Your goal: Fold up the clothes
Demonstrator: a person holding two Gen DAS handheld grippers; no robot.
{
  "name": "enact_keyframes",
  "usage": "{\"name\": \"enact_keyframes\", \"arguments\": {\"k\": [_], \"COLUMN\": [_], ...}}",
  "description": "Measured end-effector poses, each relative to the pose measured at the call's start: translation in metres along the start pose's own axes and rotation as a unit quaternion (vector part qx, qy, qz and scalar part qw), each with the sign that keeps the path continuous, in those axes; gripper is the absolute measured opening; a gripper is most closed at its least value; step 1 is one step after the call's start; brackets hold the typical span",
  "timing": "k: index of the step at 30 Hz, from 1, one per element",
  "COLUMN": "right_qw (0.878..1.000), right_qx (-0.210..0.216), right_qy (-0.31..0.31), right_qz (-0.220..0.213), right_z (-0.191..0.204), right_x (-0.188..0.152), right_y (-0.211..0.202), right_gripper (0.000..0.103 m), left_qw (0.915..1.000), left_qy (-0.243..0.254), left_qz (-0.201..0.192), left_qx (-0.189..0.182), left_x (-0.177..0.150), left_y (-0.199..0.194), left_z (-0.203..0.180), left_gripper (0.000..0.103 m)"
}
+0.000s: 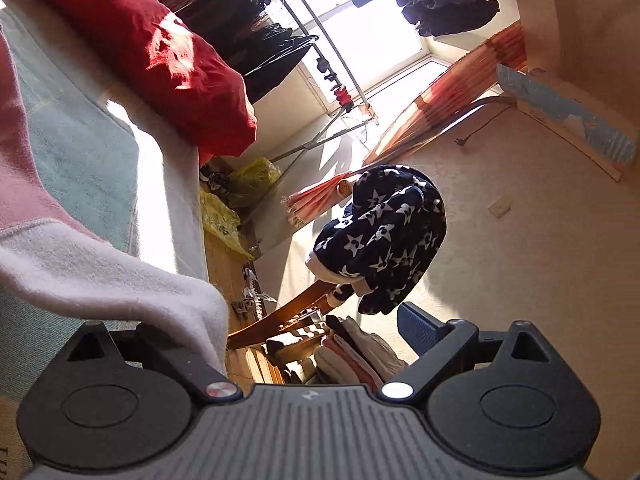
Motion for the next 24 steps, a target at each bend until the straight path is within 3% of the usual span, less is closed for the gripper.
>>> {"name": "enact_keyframes", "arguments": {"k": [5, 10, 16, 24], "right_qw": [1.0, 0.995, 0.981, 0.976], "right_qx": [0.009, 0.081, 0.157, 0.145], "right_qy": [-0.014, -0.033, -0.084, -0.088], "right_qz": [0.016, 0.036, 0.073, 0.137], "right_z": [-0.012, -0.013, 0.008, -0.01], "right_x": [0.02, 0.027, 0.011, -0.037], "right_y": [0.052, 0.097, 0.135, 0.17], "right_gripper": [0.102, 0.103, 0.103, 0.103], "left_qw": [0.9999, 0.9998, 0.9994, 0.9992], "left_qy": [-0.005, -0.007, -0.006, -0.004], "left_qz": [0.006, 0.015, 0.024, 0.029], "left_qx": [0.006, 0.015, 0.023, 0.027], "left_x": [0.003, 0.007, 0.013, 0.018], "left_y": [0.002, 0.005, 0.007, 0.011], "left_z": [-0.001, -0.002, -0.005, -0.008], "left_gripper": [0.079, 0.079, 0.079, 0.08]}}
Point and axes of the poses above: each gripper's, at about its wrist camera, not at the fingertips, and y roughly the way its jaws point, z to its left, x to its top, the point moved 1 cm from there along y, roughly the way its jaws point, and after that the axes turned 15 degrees about z, right-handed, at the moved point
